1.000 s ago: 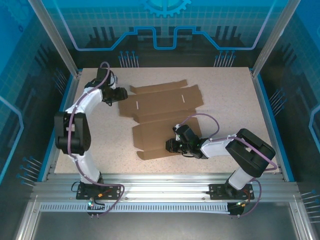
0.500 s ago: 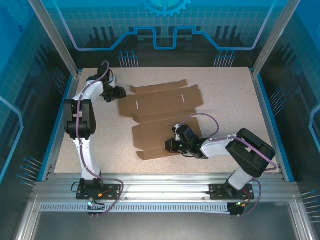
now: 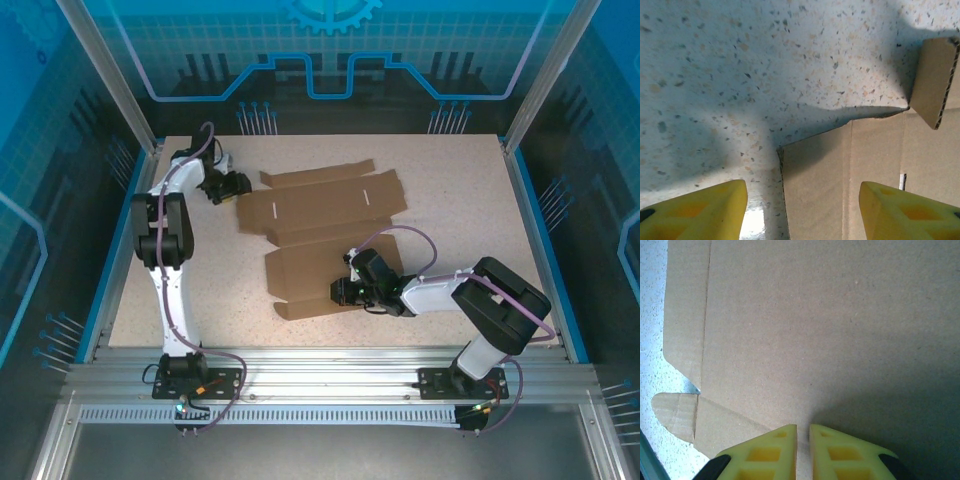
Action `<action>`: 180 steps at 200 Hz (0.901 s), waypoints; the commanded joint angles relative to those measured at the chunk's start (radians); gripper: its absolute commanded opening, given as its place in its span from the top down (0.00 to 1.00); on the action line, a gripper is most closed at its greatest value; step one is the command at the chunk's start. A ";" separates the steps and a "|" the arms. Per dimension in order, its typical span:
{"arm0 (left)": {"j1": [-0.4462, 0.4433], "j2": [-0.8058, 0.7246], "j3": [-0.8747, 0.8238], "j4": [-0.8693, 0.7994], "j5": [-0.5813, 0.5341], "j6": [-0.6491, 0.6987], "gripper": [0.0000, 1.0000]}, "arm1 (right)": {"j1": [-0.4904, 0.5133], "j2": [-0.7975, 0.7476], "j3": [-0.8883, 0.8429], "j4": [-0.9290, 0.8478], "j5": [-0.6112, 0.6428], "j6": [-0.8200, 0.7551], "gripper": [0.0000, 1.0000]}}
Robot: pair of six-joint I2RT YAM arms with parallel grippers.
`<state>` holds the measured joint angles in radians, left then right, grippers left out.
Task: Fold the paper box
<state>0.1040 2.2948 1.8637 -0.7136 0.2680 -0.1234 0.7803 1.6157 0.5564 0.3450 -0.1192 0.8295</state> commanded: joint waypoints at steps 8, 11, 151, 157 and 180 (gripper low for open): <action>0.010 0.030 0.047 -0.037 0.082 0.017 0.39 | 0.003 0.024 -0.006 -0.090 -0.001 -0.012 0.83; 0.010 0.033 0.050 -0.037 0.086 0.017 0.39 | 0.003 0.024 -0.006 -0.089 -0.002 -0.013 0.83; 0.005 0.066 0.130 -0.079 0.226 0.041 0.64 | 0.000 0.052 -0.007 -0.081 -0.011 -0.008 0.83; 0.003 0.068 0.130 -0.077 0.225 0.042 0.65 | 0.000 0.051 -0.007 -0.082 -0.011 -0.006 0.83; -0.001 0.074 0.133 -0.077 0.224 0.037 0.67 | 0.000 0.053 -0.009 -0.081 -0.010 -0.007 0.83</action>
<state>0.1040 2.3447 1.9633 -0.7555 0.4580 -0.1043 0.7795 1.6253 0.5625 0.3496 -0.1314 0.8299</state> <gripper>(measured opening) 0.335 0.169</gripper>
